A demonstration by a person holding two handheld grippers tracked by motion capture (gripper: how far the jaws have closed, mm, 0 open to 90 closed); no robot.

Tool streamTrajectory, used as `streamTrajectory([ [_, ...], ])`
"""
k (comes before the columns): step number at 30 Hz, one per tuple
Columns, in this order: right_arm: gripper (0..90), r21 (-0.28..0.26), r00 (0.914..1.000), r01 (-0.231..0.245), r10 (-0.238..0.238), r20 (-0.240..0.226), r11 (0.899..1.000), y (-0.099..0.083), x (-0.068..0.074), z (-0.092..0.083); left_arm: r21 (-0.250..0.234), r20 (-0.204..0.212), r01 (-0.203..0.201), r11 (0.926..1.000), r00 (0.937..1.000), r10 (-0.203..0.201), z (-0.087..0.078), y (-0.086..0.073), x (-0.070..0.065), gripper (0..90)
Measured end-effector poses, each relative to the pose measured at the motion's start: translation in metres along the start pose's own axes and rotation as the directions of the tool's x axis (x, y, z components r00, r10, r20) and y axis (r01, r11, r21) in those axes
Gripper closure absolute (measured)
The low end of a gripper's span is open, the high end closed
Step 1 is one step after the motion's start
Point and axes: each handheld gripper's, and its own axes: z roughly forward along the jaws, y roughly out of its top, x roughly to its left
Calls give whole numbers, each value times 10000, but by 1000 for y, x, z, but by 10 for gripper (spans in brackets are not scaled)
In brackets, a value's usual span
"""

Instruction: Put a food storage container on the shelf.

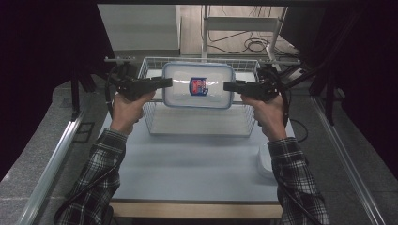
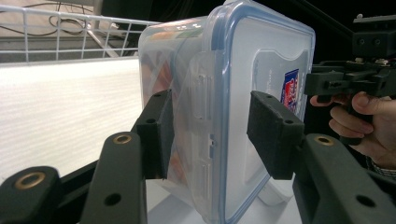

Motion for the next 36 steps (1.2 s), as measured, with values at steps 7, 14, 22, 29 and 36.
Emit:
streamTrajectory([
  [7,480,-54,9995,-265,266,165,9996,7,-12,12,142,-135,186,9997,9997,-184,11,3,13,516],
  [14,477,-197,9990,-413,417,187,9990,9,-19,18,-32,-220,137,9999,9997,-138,14,5,16,509],
  [22,469,-477,9990,-330,344,285,9983,8,-22,21,-234,-302,-164,9996,9994,157,16,1,17,498],
  [29,438,-401,9976,-18,45,687,9992,5,-19,23,85,-820,-523,9986,9952,529,22,-3,17,520],
  [36,417,-38,9904,206,-198,1366,9998,2,-19,30,-3,-623,-92,10000,9980,91,26,-6,24,493],
])
